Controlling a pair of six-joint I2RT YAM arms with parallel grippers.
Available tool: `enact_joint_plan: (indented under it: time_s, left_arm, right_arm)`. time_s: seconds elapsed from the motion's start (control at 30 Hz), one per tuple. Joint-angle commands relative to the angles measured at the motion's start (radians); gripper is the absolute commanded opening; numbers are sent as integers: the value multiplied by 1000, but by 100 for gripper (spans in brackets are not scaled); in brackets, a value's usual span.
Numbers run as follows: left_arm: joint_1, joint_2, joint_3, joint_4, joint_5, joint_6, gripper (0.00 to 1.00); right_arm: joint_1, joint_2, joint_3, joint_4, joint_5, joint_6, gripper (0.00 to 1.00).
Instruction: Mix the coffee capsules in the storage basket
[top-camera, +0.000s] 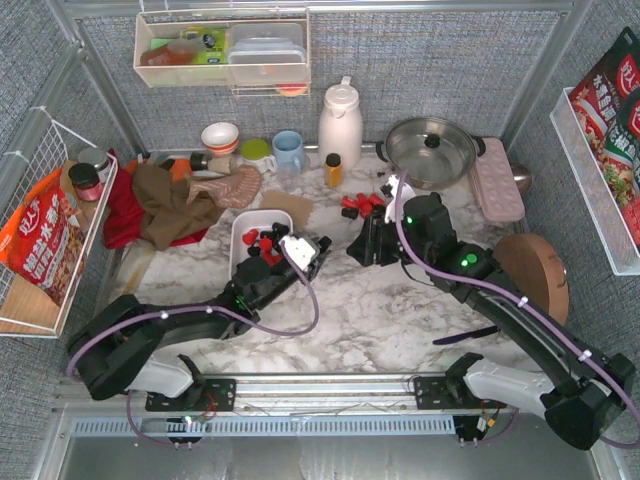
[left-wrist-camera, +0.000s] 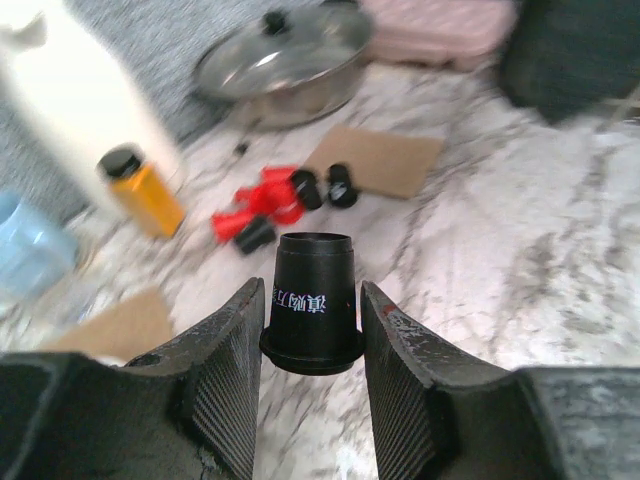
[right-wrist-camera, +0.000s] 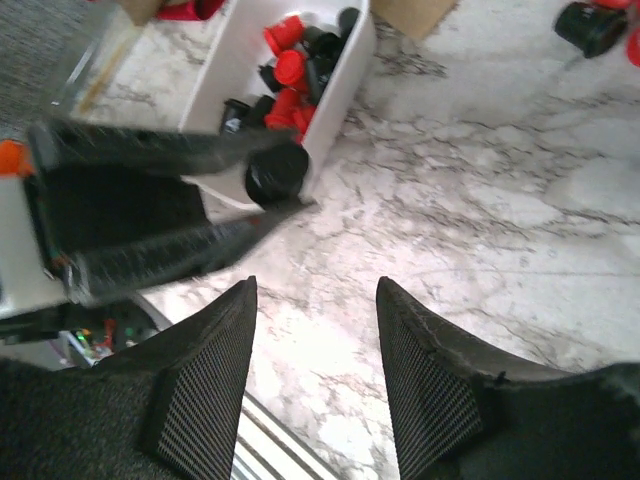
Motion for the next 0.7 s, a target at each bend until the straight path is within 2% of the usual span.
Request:
enact_joint_plan:
  time_s: [0.0, 0.13, 0.23, 0.33, 0.47, 0.6, 0.67]
  left_arm:
    - [12, -81, 51, -390, -337, -138, 33]
    - [74, -134, 97, -675, -450, -342, 39]
    - [138, -148, 135, -874, -448, -505, 43]
    - [164, -149, 169, -1027, -421, -593, 44]
    - [165, -137, 183, -1118, -386, -638, 45]
    - [164, -132, 173, -1166, -418, -679, 46]
    - [165, -140, 153, -1158, -447, -696, 52]
  right_arm:
    - [1, -13, 2, -76, 99, -52, 55]
    - [1, -9, -10, -86, 145, -73, 56]
    - [1, 13, -12, -86, 159, -85, 56]
    - [1, 40, -14, -87, 165, -95, 56]
    - [1, 69, -19, -79, 178, -105, 57]
    - [0, 101, -20, -72, 198, -119, 58]
    - [-1, 122, -20, -67, 213, -128, 58]
